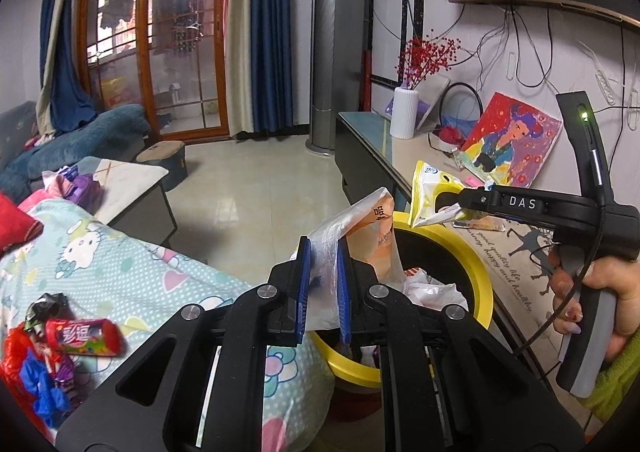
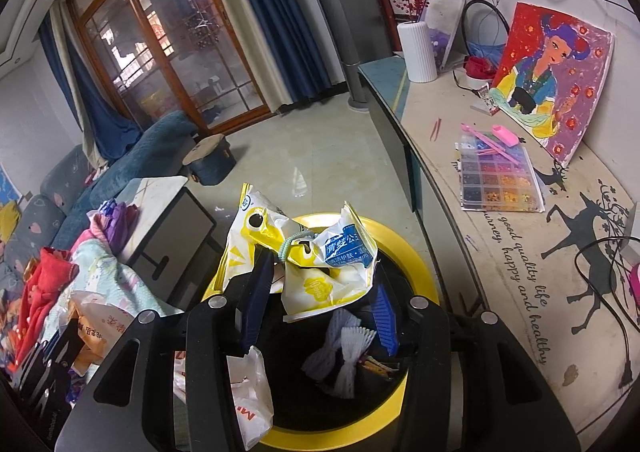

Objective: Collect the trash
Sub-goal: 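Carry the clear bag and yellow snack bag over the yellow bin, then open both tools to drop the bags into the yellow bin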

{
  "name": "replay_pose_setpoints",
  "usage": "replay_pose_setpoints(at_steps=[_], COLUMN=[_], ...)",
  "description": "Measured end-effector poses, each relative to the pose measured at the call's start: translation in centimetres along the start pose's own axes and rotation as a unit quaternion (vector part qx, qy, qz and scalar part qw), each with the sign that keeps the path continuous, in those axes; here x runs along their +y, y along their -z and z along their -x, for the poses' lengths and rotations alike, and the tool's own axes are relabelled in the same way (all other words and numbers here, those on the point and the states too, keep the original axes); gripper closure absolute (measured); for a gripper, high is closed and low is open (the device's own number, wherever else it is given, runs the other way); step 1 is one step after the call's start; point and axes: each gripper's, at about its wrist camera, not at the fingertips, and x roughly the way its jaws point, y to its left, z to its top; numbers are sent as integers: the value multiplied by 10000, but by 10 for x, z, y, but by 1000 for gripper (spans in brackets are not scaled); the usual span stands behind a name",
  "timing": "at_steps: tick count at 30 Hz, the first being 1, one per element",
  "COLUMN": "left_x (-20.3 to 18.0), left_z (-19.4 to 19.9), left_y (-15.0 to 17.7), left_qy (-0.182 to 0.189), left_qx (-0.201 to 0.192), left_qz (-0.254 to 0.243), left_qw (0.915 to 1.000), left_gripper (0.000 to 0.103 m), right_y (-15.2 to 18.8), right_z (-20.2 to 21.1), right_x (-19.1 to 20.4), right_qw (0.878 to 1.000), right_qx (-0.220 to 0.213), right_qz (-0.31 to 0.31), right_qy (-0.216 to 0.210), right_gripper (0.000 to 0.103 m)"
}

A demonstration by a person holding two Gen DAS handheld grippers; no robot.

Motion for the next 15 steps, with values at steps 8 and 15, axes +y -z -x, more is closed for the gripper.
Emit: replay_pose_setpoints(at_steps=[8,15], left_x=[-1,-2], left_z=[-12,-28], left_y=[5,10], left_qy=[46,46], left_qx=[118,288], left_qz=[-2,20], left_qw=[9999,9996], left_gripper=[95,95], right_y=[3,8], right_z=[-13,-21], right_x=[-9,-12], right_qw=[9998,9994], right_qx=[162,295], right_qz=[-94,-145], right_qy=[116,137], right_gripper=[58,56])
